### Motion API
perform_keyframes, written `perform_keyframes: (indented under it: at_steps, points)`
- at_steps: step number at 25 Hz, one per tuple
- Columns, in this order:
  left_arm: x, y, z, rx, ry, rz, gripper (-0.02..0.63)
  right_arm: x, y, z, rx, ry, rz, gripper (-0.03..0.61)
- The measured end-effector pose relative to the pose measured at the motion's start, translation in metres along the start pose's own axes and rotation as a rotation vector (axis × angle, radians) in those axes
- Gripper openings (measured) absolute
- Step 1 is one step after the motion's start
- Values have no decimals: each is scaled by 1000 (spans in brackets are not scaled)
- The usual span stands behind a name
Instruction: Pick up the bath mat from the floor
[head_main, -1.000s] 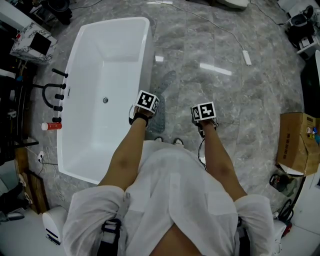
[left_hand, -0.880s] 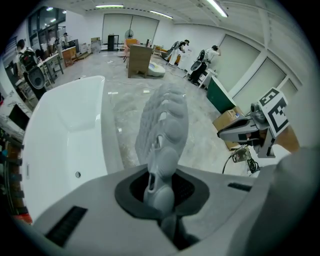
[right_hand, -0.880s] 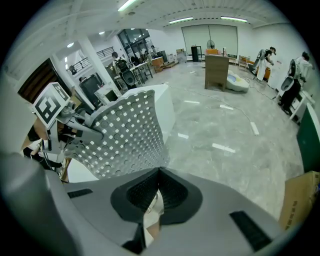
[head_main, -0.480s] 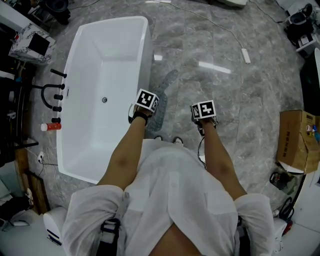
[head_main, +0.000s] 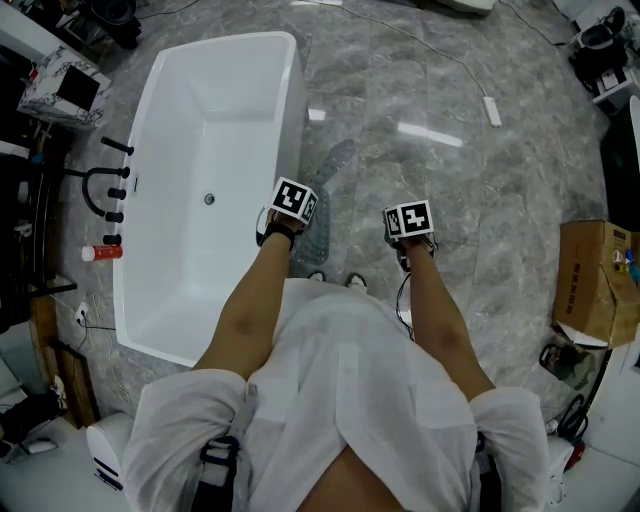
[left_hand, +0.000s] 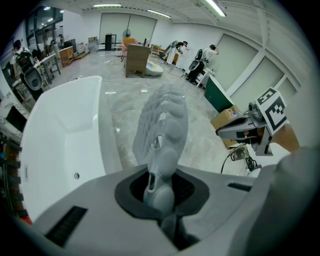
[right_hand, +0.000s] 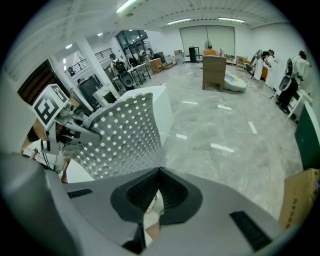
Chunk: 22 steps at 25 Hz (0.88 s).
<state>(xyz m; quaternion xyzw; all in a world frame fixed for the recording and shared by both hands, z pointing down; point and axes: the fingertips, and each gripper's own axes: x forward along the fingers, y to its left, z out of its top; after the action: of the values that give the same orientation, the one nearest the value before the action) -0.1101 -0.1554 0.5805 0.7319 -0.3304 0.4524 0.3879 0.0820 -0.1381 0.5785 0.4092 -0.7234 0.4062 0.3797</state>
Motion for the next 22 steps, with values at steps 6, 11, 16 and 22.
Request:
perform_keyframes:
  at_steps: [6, 11, 16, 22]
  points:
    - [0, -1, -1, 0, 2, -3, 26, 0, 0, -1, -2, 0, 1, 26]
    - [-3, 0, 1, 3, 3, -7, 26, -1, 2, 2, 2, -5, 1, 26]
    - [-1, -3, 5, 5, 7, -10, 26, -2, -2, 4, 7, -4, 3, 26]
    - [0, -7, 5, 7, 5, -15, 26, -2, -3, 2, 11, -10, 5, 26]
